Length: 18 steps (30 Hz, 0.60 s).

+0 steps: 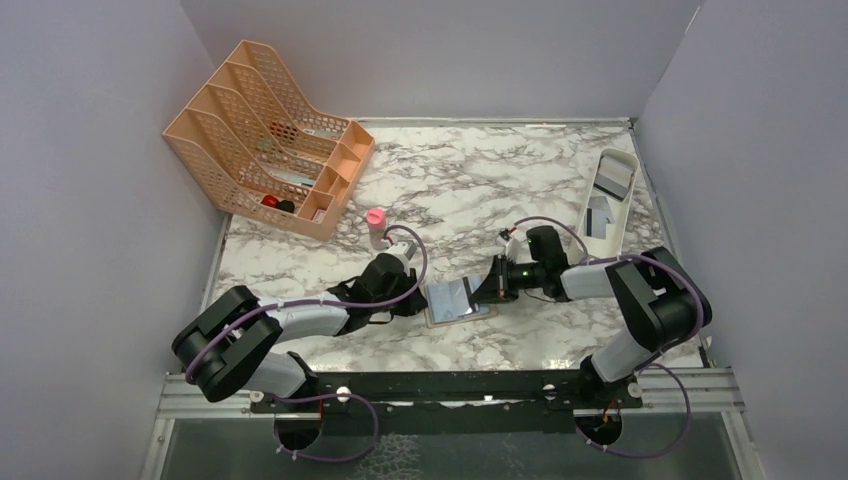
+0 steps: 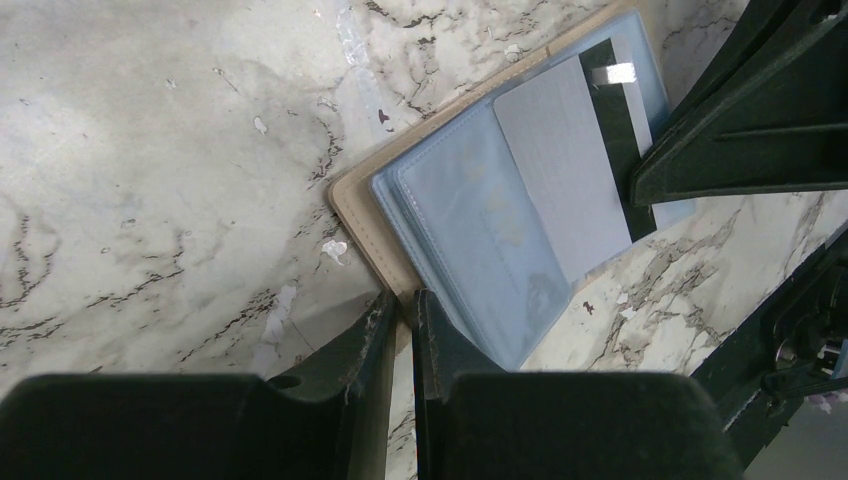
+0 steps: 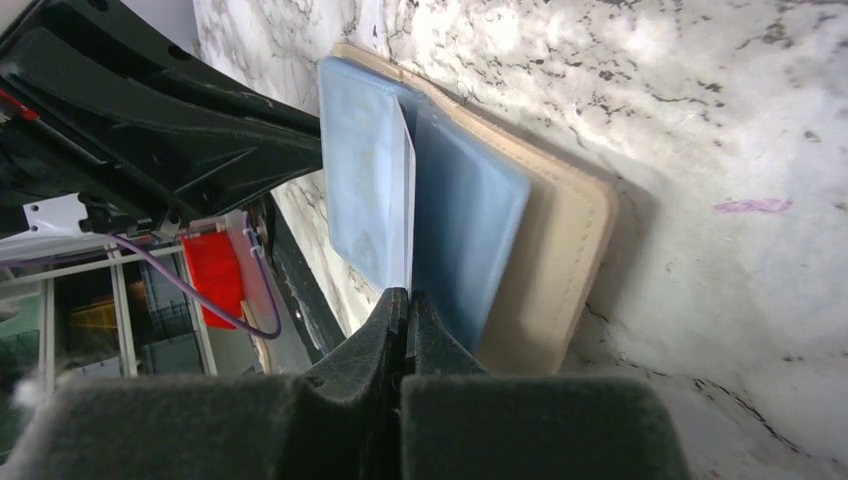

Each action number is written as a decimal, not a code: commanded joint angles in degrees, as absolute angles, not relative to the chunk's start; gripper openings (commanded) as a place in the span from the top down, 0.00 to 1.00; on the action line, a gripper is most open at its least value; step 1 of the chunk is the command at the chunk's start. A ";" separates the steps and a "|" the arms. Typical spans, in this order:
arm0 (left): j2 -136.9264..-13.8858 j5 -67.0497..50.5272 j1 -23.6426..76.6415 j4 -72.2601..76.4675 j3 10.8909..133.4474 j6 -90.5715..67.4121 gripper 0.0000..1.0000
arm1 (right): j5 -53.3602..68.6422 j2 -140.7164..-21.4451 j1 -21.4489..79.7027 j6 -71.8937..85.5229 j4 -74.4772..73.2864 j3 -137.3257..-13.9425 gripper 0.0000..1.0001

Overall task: Put the credit cards into the card holder
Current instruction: Insert the credit card into the card holder.

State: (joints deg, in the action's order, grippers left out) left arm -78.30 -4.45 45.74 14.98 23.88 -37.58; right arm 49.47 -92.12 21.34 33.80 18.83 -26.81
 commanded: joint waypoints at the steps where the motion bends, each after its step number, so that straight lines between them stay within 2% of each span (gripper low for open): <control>1: -78.83 -3.80 45.52 14.05 23.67 -37.49 0.84 | 51.24 -93.71 22.80 33.49 19.20 -27.56 0.99; 11: -78.62 -3.60 45.53 13.89 23.50 -37.49 0.84 | 53.32 -94.70 23.29 36.46 22.95 -26.85 0.99; 18: -77.88 -3.43 45.51 13.84 23.21 -37.44 0.84 | 45.57 -88.91 23.25 37.17 20.69 -24.30 0.99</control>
State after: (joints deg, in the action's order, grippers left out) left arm -78.28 -4.45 45.74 14.94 23.88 -37.58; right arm 49.80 -91.79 22.85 36.60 20.93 -26.04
